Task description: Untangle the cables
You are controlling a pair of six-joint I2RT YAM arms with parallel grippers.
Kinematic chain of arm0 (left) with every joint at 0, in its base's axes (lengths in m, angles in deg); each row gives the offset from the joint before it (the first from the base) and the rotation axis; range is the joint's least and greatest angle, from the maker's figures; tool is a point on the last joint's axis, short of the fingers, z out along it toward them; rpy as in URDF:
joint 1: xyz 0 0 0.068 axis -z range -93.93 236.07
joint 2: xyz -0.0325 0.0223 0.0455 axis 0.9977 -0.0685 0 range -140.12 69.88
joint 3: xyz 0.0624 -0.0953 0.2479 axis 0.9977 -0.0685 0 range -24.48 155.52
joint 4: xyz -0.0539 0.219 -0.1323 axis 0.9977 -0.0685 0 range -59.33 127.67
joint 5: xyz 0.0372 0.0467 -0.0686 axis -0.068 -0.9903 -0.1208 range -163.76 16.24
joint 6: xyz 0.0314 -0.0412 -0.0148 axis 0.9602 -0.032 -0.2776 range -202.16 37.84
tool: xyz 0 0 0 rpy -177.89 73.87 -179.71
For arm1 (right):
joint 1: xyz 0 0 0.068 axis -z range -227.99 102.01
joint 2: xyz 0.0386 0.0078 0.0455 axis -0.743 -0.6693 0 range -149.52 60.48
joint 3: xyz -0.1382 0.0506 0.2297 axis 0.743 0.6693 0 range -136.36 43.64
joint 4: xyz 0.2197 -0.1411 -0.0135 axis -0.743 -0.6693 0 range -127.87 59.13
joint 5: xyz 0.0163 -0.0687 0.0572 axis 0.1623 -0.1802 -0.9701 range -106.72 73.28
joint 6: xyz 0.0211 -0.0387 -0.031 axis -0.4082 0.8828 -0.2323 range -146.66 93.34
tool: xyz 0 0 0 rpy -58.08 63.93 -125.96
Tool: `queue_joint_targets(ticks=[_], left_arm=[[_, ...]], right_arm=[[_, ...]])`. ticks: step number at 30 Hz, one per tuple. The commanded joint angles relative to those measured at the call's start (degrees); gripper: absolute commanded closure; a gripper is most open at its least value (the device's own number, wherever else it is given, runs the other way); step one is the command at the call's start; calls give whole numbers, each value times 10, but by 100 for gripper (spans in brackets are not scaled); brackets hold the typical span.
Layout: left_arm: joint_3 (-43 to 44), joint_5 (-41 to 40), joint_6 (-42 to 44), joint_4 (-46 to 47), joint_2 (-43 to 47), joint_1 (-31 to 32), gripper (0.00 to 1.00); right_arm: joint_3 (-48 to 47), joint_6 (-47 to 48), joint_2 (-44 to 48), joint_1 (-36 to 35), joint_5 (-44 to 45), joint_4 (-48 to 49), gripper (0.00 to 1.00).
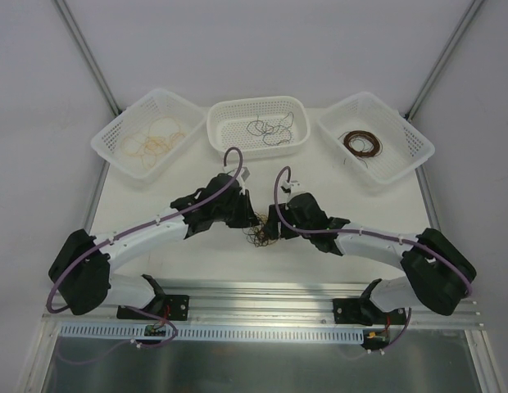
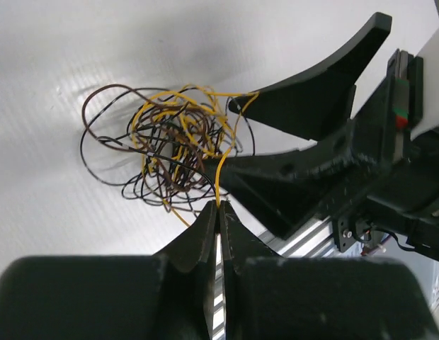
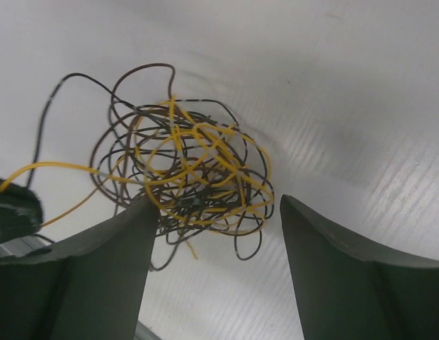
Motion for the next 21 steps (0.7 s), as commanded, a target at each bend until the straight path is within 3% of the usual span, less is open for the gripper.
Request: queue_joint_targets(ticks=[1, 7, 14, 19, 21], left_arm=[[-30, -31, -20, 4, 38, 3, 100], [-114, -71, -38, 4, 90, 3, 100], [-205, -127, -74, -12, 162, 2, 100], [-212, -138, -55, -28, 200, 2, 100], [-191, -105, -18, -29, 197, 2, 85]], right_arm=[[7, -21, -33, 6, 5, 64, 30], [19, -19, -77, 28, -7, 76, 53], [10, 13, -64, 33, -6, 50, 84], [-6, 53, -46, 33, -12, 7, 91], [-22, 75, -43, 32, -16, -10, 92]])
